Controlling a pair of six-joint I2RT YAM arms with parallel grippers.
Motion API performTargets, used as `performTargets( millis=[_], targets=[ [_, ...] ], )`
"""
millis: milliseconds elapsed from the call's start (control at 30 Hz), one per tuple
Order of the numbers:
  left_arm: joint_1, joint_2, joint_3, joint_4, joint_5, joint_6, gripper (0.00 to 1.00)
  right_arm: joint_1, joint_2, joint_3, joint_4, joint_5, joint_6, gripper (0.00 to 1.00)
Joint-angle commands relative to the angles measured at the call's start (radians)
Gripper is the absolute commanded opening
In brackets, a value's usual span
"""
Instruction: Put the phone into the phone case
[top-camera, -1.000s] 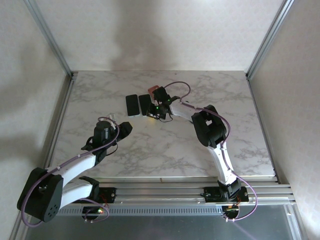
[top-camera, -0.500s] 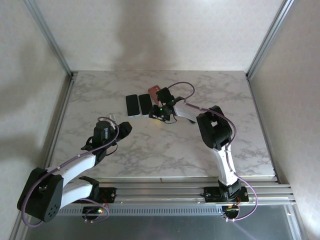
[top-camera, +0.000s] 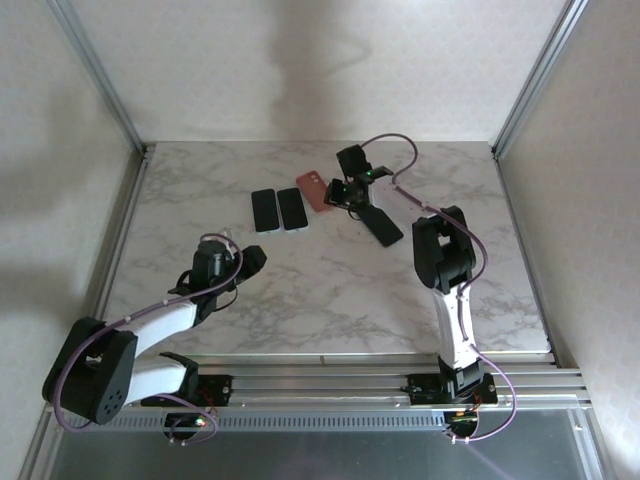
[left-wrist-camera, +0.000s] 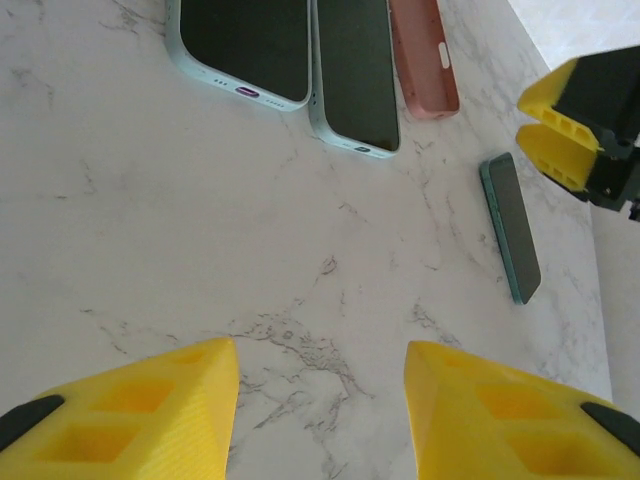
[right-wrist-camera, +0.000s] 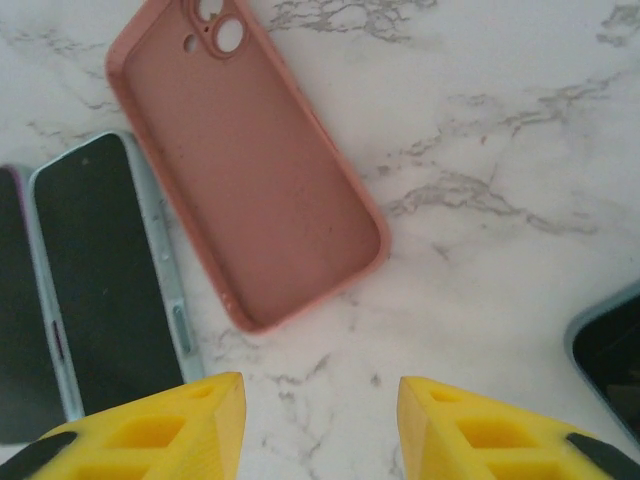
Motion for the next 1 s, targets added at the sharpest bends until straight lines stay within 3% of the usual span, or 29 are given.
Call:
performTargets(
  millis=[0, 400, 967],
  targets=[
    [0.012, 0.017, 0.038, 0.037, 0.021, 0.031, 0.47, 0.000, 0.078, 0.110, -0.083, 0.046, -0.019, 0.44],
    [0.032, 0.065, 0.051, 0.060, 0.044, 0.041, 0.46, -0.004, 0.254, 0.347, -0.204, 0.101, -0.027, 0.40],
    [0.043, 0.087, 0.050, 0.069, 0.055, 0.039, 0.46, -0.023, 0.305, 0.372, -0.201, 0.115, -0.029, 0.24]
  ],
)
